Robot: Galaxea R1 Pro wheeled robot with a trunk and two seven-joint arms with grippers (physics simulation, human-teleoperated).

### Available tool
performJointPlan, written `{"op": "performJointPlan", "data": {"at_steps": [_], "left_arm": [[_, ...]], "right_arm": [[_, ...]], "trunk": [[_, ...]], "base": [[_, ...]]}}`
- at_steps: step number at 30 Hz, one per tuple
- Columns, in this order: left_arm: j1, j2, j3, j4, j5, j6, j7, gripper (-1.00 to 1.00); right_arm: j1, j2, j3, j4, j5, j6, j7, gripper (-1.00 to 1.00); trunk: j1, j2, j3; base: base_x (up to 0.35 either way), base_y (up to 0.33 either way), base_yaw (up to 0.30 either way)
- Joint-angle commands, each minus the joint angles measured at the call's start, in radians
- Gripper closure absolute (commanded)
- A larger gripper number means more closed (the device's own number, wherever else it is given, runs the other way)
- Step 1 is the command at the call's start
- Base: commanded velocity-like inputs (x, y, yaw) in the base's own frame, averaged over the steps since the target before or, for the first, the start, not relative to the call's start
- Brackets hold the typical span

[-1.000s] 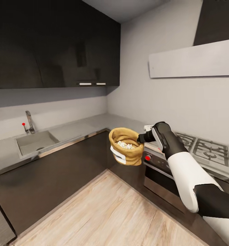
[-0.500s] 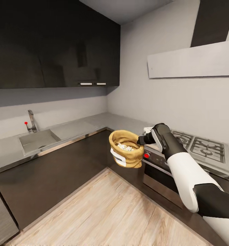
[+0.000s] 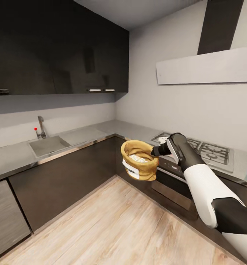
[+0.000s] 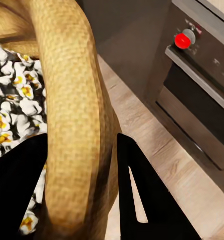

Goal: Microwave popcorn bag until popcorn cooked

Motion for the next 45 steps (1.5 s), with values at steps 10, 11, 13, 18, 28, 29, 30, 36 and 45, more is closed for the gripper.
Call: {"op": "performJointPlan", "data": {"at_steps": [10,11,13,18,28,29,30,36,45], "left_arm": [[0.0,0.001,0.001,-0.001,0.006,-0.002,0.0,-1.0],[0.0,0.001,0.001,-0.001,0.006,-0.001,0.0,-1.0],[0.0,0.001,0.001,-0.001,0.006,-0.001,0.0,-1.0],[0.0,0.001,0.001,-0.001,0.006,-0.001,0.0,-1.0],[0.0,0.001,0.001,-0.001,0.003,-0.003,0.0,-1.0],[0.0,0.001,0.001,-0.001,0.003,-0.003,0.0,-1.0],[0.0,0.001,0.001,-0.001,0.003,-0.003,0.0,-1.0],[0.0,0.0,0.0,-0.001,0.002,-0.003,0.0,-1.0],[0.0,0.001,0.001,-0.001,0.002,-0.003,0.0,-1.0]], "right_arm": [[-0.001,-0.001,0.003,0.048,0.011,0.003,0.004,1.0],[-0.001,-0.001,0.003,0.051,0.012,0.003,0.002,1.0],[-0.001,-0.001,0.003,0.054,0.012,0.003,-0.001,1.0],[-0.001,-0.001,0.003,0.055,0.014,0.003,-0.004,1.0],[-0.001,-0.009,0.003,0.056,0.014,0.003,-0.004,1.0],[-0.001,-0.012,0.003,0.057,0.014,0.003,-0.004,1.0],[-0.001,-0.014,0.003,0.057,0.014,0.003,-0.004,1.0],[-0.001,-0.017,0.002,0.057,0.014,0.003,-0.003,1.0],[-0.001,-0.034,0.003,0.057,0.014,0.003,-0.004,1.0]], "trunk": [[0.0,-0.001,-0.001],[0.0,-0.001,-0.001],[0.0,-0.001,-0.001],[0.0,-0.001,-0.001],[0.0,-0.001,-0.001],[0.0,-0.001,-0.001],[0.0,-0.001,-0.001],[0.0,-0.001,-0.001],[0.0,-0.001,-0.001]], "base": [[-0.228,0.0,0.0],[-0.008,0.0,-0.051],[-0.003,0.0,-0.16],[-0.001,0.0,-0.238],[0.0,0.0,-0.254],[0.0,0.0,-0.254],[0.0,0.0,-0.254],[0.0,0.0,-0.254],[0.0,0.0,-0.141]]}}
